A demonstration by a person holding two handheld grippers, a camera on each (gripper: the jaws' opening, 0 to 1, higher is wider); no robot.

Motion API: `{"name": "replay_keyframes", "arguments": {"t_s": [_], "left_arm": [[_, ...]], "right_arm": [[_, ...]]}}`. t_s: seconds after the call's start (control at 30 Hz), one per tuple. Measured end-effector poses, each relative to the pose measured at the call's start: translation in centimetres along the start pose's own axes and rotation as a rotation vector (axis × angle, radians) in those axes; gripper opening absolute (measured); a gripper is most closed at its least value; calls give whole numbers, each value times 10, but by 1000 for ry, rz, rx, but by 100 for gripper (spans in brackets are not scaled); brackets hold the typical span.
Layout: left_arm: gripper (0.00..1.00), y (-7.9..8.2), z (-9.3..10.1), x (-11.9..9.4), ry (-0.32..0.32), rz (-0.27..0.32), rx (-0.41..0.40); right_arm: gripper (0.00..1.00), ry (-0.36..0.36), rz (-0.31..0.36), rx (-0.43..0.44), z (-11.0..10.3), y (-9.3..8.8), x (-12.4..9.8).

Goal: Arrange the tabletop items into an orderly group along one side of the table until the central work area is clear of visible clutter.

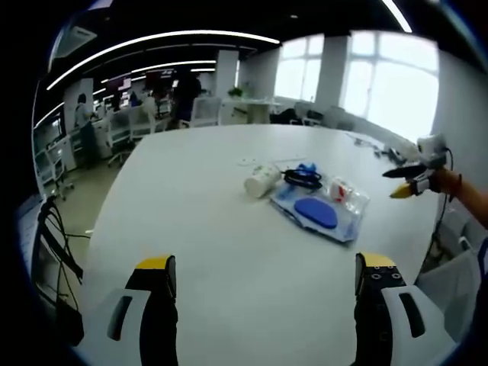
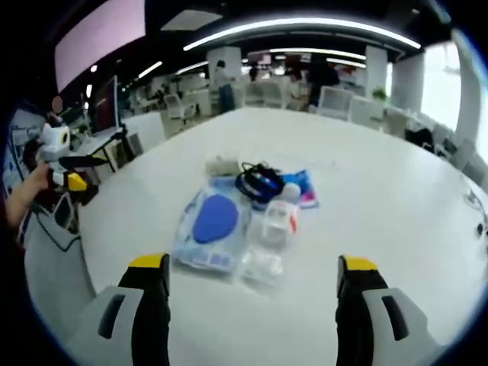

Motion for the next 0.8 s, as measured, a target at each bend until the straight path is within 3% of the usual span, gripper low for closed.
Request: {"name": "replay_keyframes", "arguments": {"t_s": [0.3,0.63,0.8], "left_arm": [[96,-2,-2,2,-1,-6,-7],[96,-3,-3,4,-1,-4,-16],[96,-4,-3,5,-4,-7,-16]], "right_arm": [[87,-1,-35,-19,6,7,22],[83,-4,-67,35,16,13,44],[83,-3,-91,23,19,14,56]]}}
Point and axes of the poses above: the point that each gripper's makers call its tool centre point, and the gripper's own axes: x roughly forward along the fingers, z roughly to its right, y roughly out of its top, the point moved 10 cm from there along -x, roughly backward along the fingers, and after that the axes turned 2 degrees about -y, right-handed, at the moved point
